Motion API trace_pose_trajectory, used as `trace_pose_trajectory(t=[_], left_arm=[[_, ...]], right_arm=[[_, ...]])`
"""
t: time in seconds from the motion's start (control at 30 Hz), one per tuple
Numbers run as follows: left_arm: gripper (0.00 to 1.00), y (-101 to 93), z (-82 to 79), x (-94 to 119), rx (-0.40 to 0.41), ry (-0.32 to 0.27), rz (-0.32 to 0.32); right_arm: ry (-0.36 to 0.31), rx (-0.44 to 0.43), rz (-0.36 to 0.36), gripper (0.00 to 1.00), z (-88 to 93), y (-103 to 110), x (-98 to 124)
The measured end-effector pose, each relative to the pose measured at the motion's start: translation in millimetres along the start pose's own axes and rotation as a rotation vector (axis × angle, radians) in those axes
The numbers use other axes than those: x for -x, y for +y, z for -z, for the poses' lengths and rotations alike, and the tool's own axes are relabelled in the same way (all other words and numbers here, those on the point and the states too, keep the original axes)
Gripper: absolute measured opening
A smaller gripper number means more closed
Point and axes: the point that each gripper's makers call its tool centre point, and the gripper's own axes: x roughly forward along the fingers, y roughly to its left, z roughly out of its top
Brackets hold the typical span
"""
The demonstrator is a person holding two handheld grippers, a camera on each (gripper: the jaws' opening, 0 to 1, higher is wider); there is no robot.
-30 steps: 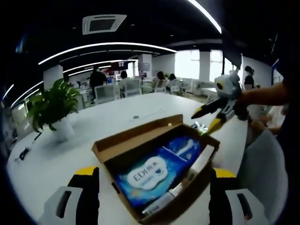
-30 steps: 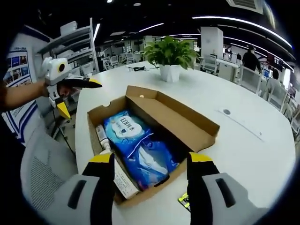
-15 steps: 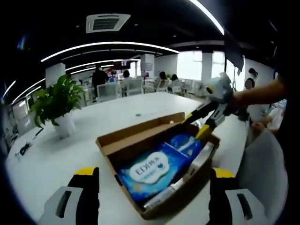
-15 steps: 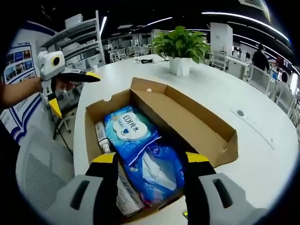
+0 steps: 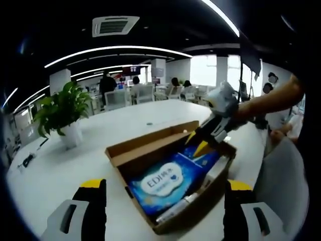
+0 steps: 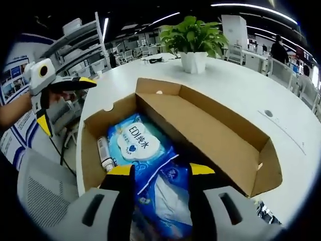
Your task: Operate the shoe box by opening the lid, removing the specified soft item, and placing it in the target area until the item is outside and the box remains undamaged.
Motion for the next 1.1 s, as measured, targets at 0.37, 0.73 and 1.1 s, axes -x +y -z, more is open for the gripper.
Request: trace_pose_trajectory(t=[0.37,0.73,1.1], left_arm=[[0.93,1.0,4.4,3,0.008,0.006,-0.021],[0.87,1.7,12.8,5,0.033,0.009,-0.039],[0.83,8.3,12.1,5,0.041,0.004,-0.066]], right_arm=[[0.034,-0.060,-0.010,0.29,3.5,3,-22],[0.032,-0.172,0.022,0.17,0.0,0,-43],[0.039,-0.155,0.052,0.00,-4.2,4,-34]])
